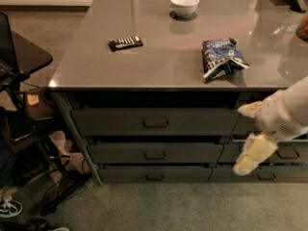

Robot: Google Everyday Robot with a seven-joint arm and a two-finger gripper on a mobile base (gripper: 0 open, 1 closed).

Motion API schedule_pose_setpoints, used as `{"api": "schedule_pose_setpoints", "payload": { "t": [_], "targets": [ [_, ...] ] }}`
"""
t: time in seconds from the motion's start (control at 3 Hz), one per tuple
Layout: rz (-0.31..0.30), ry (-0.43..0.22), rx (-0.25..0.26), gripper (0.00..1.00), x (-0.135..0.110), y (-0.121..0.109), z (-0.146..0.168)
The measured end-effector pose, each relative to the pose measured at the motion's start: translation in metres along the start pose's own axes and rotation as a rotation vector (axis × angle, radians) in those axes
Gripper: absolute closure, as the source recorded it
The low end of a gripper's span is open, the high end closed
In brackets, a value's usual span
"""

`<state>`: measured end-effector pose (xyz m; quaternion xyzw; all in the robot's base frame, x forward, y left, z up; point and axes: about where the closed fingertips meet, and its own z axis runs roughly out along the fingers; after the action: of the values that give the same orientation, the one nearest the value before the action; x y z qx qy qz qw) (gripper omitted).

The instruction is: Open top drawer

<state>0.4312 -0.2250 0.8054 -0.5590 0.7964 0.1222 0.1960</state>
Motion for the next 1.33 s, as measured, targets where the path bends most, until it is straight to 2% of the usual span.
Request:
{"api": "schedule_pose_setpoints", "payload": {
  "t": [0.33, 0.67, 1.0, 1.33],
  "targets": [
    [0.122, -0.129, -0.083, 0.00, 0.036, 0.001, 0.095],
    [0.154, -0.148, -0.098, 0.00, 0.045, -0.005, 0.121],
    [0.149, -0.186, -0.082, 0.00, 0.038, -0.006, 0.124],
    [0.125, -0.337, 0.026, 0.00, 0.002, -0.034, 0.107]
  ]
}}
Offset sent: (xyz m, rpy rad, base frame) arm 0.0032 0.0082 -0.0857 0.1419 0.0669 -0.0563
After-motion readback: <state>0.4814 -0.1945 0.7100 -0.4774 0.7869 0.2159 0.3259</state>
